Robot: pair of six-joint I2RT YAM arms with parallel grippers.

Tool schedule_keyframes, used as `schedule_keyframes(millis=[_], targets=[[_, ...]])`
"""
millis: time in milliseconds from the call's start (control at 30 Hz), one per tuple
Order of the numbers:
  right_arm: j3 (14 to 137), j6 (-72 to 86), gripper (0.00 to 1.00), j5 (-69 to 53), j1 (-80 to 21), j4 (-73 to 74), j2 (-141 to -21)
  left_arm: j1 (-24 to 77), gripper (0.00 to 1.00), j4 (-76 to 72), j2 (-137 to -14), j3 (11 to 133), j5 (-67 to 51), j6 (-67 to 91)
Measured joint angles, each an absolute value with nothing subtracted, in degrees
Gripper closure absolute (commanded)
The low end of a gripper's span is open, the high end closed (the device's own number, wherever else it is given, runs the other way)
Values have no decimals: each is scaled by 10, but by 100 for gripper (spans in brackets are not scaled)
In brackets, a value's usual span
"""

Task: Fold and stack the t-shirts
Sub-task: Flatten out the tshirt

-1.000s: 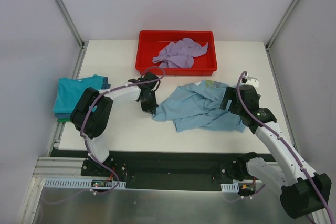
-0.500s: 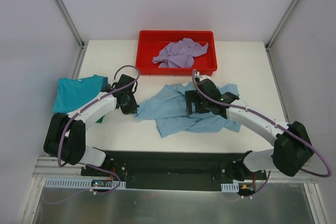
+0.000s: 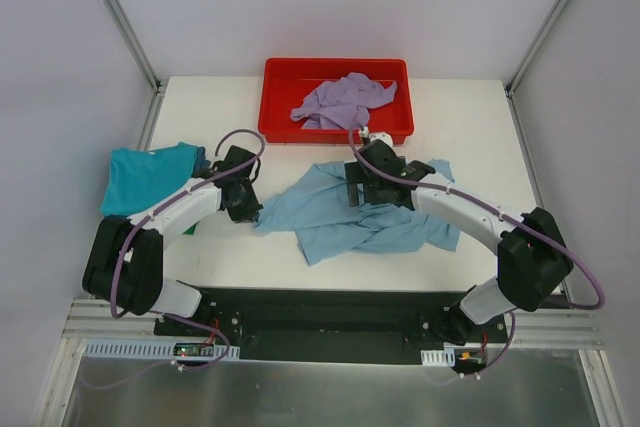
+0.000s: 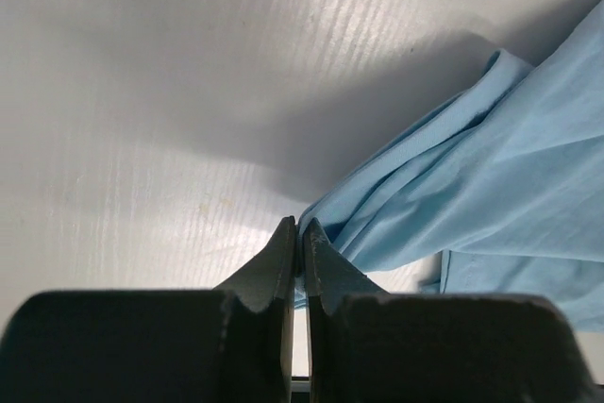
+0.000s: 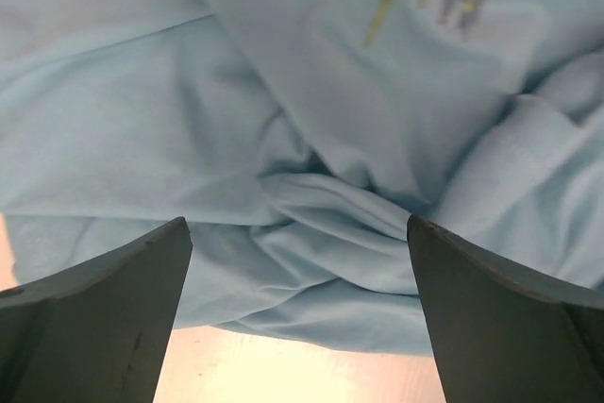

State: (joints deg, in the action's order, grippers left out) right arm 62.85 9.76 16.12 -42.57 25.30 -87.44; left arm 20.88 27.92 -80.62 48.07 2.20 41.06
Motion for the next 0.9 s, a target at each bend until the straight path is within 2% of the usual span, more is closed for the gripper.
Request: schedule_keyframes(millis=[133, 333, 467, 567, 700, 900], targets=[[625, 100, 1, 184, -392, 275, -856, 202, 100, 283, -804, 474, 31, 411], [614, 139, 1, 176, -291, 287, -835, 201, 100, 284, -804, 474, 36, 410], [616, 160, 8, 159, -249, 289, -849, 201, 100, 284, -804, 474, 36, 409], [622, 171, 19, 143, -242, 287, -875, 201, 100, 284, -804, 474, 36, 409], [622, 185, 48, 134, -242, 281, -903, 201, 100, 284, -804, 474, 36, 409], [621, 206, 77, 154, -239, 277, -912, 201, 100, 284, -804, 474, 38, 409]])
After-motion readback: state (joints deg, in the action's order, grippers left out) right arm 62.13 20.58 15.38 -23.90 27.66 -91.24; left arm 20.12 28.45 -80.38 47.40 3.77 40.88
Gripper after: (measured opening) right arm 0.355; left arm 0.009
